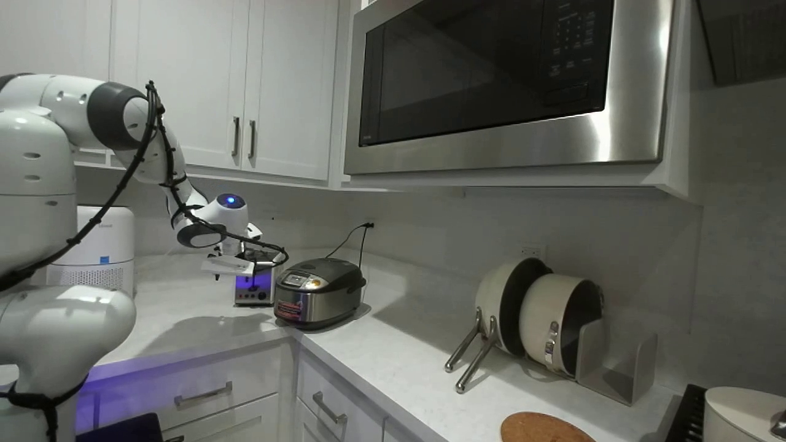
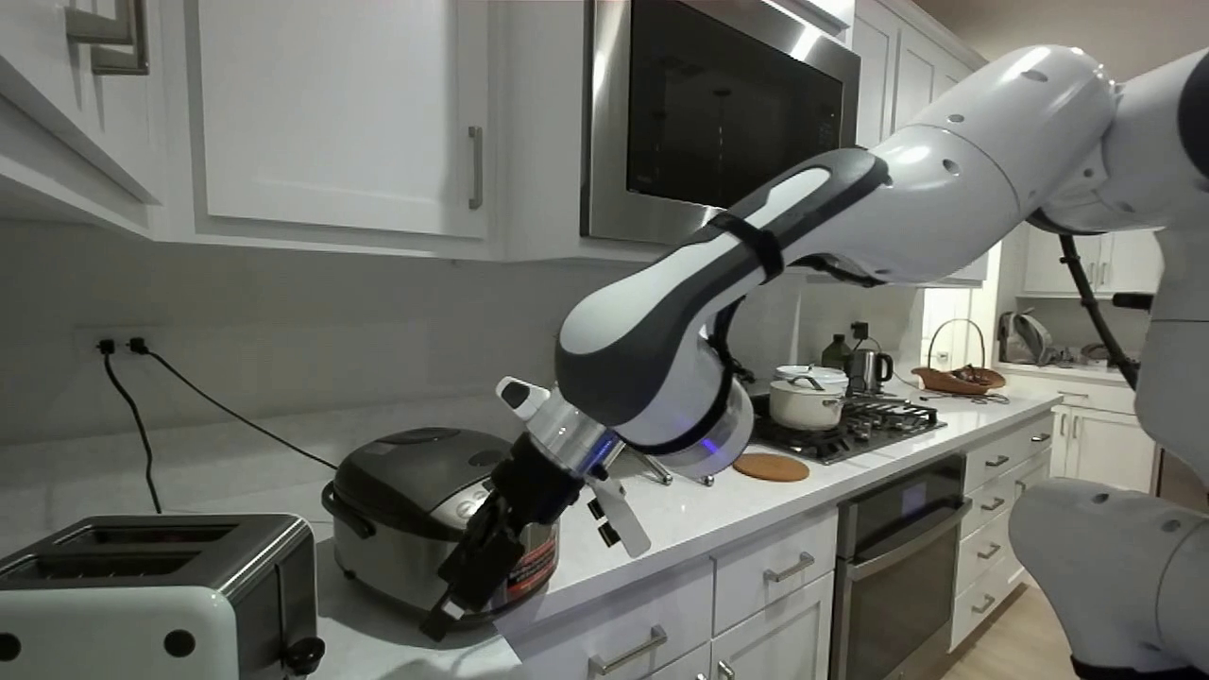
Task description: Press a button on the toaster to release the lever upwards
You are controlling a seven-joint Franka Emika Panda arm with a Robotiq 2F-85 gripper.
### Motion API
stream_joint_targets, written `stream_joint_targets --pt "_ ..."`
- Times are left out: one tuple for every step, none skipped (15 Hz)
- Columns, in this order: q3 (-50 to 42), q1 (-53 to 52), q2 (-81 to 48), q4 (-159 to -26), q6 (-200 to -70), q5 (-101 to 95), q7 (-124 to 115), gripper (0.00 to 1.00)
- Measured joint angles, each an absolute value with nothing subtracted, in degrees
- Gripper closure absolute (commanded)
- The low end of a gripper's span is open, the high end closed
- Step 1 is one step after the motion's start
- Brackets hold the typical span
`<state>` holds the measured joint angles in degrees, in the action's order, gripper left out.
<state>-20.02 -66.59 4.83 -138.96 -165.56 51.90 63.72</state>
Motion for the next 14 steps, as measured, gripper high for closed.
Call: stream_joint_targets --pt "-20.1 -67.0 3.4 -137.7 -165.1 54.8 66.4 0.33" --pt "-20.1 -67.3 2.0 -136.4 -164.8 57.6 69.0 0.4" --pt "-20.1 -67.4 0.7 -135.3 -164.2 60.3 71.7 0.5" --pt "-20.1 -67.4 -0.6 -134.1 -163.6 62.9 74.2 0.56" --pt "-20.1 -67.4 -1.8 -133.1 -162.9 65.4 76.5 0.63" --pt "-20.1 -67.3 -2.9 -132.1 -162.2 67.8 78.8 0.72" --pt "-20.1 -67.2 -3.9 -131.2 -161.4 69.7 80.7 0.78" --pt "-20.1 -67.1 -4.9 -130.4 -160.6 71.3 82.3 0.87" --pt "-20.1 -67.1 -5.8 -129.7 -160.1 72.6 83.6 0.94" --pt "-20.1 -67.0 -6.6 -129.1 -159.6 73.8 84.8 1.0" --pt "-20.1 -67.0 -7.4 -128.5 -159.3 74.7 85.7 1.0" --pt "-20.1 -66.9 -8.1 -128.0 -159.0 75.3 86.5 1.0" --pt "-20.1 -66.9 -8.8 -127.6 -158.9 75.8 86.9 1.0" --pt "-20.1 -66.9 -9.5 -127.1 -158.6 76.2 87.5 1.0"
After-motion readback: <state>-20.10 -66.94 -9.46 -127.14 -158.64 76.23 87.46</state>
